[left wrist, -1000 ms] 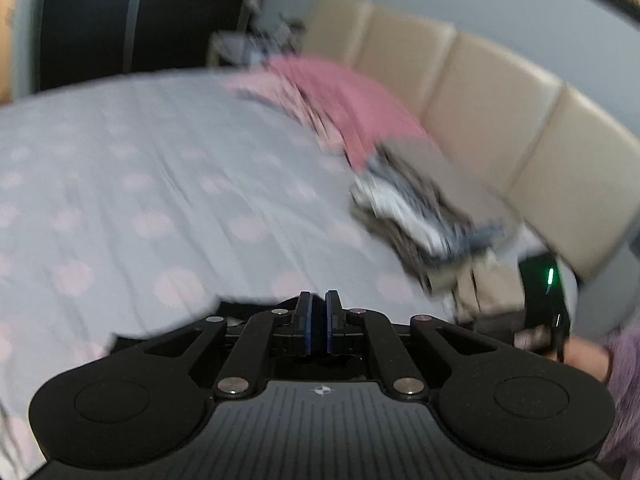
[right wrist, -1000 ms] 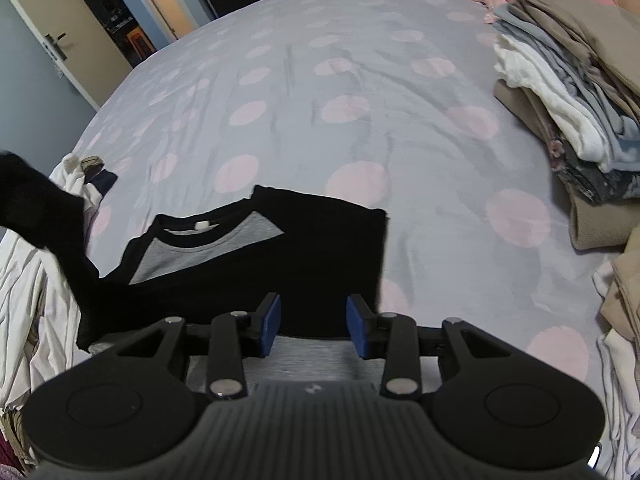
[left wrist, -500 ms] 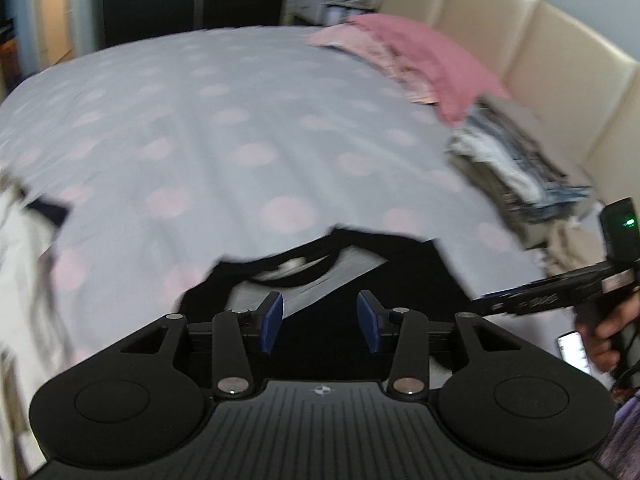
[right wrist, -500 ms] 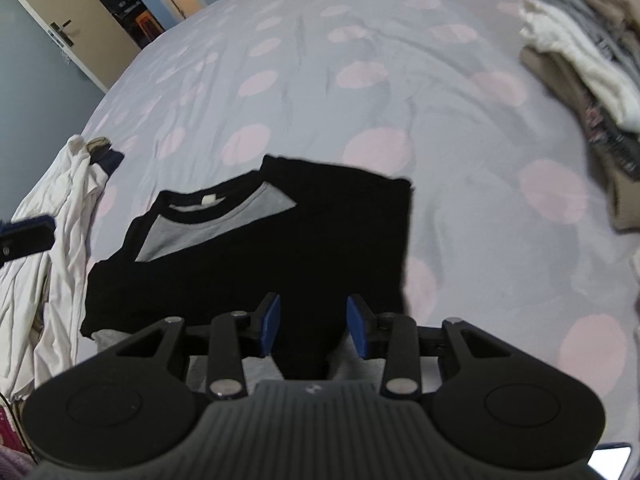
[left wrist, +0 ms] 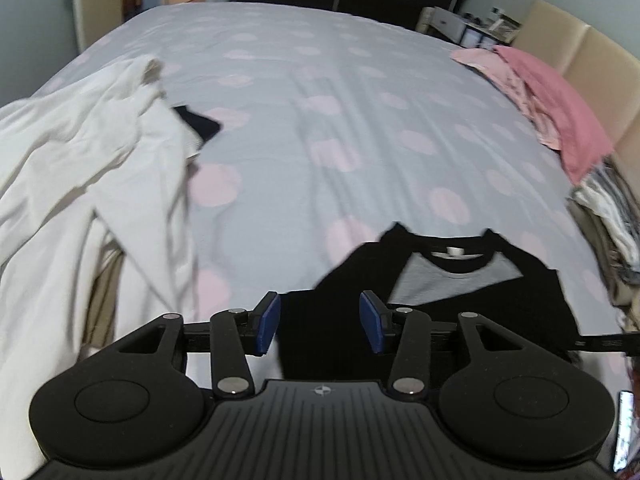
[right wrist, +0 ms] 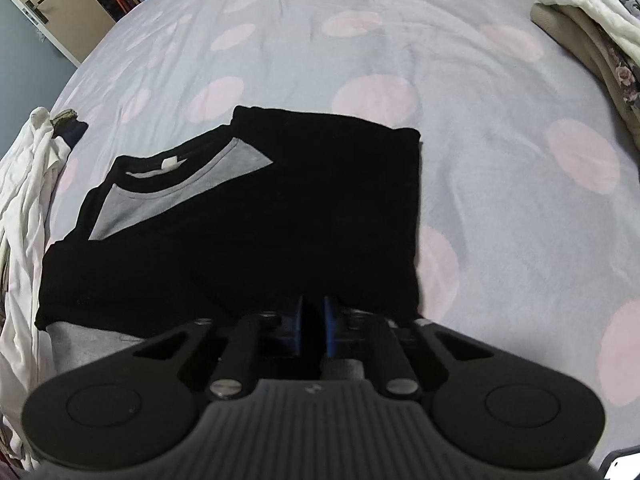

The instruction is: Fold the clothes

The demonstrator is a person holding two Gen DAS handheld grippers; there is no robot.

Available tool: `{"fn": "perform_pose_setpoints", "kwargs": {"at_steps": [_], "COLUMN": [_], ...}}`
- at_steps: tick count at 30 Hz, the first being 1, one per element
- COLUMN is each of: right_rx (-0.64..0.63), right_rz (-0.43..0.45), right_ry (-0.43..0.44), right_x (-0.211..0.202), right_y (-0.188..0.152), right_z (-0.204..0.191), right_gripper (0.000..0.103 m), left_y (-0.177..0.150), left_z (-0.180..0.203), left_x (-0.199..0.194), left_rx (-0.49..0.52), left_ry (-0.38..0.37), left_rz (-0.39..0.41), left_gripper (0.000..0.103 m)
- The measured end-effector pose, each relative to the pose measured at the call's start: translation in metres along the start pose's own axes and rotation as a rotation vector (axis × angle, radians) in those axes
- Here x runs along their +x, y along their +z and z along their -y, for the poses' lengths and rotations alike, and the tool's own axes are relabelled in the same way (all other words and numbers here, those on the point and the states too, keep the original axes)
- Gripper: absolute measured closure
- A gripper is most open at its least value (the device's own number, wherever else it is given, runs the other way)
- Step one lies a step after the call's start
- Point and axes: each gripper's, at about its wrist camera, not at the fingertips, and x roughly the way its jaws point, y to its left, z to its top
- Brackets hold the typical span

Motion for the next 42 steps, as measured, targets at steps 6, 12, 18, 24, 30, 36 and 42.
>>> {"fn": "perform_pose_setpoints", "kwargs": {"at_steps": [6, 12, 18, 24, 30, 36, 42], "right_rx": [-0.041, 0.038, 0.102, 0.108, 0.16, 0.227, 0.244], "right_rz": [0.096, 0.215, 0.164, 0.153, 0.185, 0.127, 0.091], "right_ry": [0.024, -0.001, -0.032, -0.056, -0.037, 0.019, 0.051], "right_x": [-0.053, -0.079, -0.044, -0.035, -0.039, -0.011, -0.009], "right_y": [0.011, 0.045, 0.068, 0.067, 0.064, 0.063, 0.059], "right_z": [-0.01, 0.013, 0.034, 0.041, 0.062, 0.07, 0.06], "right_gripper": [0.096, 0.096, 0.095, 0.068, 0.062, 0.054, 0.097], "left_y": [-0.004, -0.004, -0.008, -0.009, -0.01, -0.009, -0.003], "left_z": [-0.022, -0.023, -0.013, -0.006, -0.011, -0.012, -0.018], "left_x": [0.023, 0.029, 0.044, 0.066, 0.088, 0.085, 0.076], "left_rx": [-0.072, -0.097, -0.077, -0.071, -0.115, -0.105, -0.126], "left_ry": [0.026, -0.013, -0.036, -0.048, -0.08, -0.103, -0.099], "left_rz": [-0.035, -0.033, -0.06, -0.082, -0.087, -0.051, 0.001], "left_gripper": [0.052, 0.052, 0.052, 0.05, 0.051, 0.092, 0.097]}}
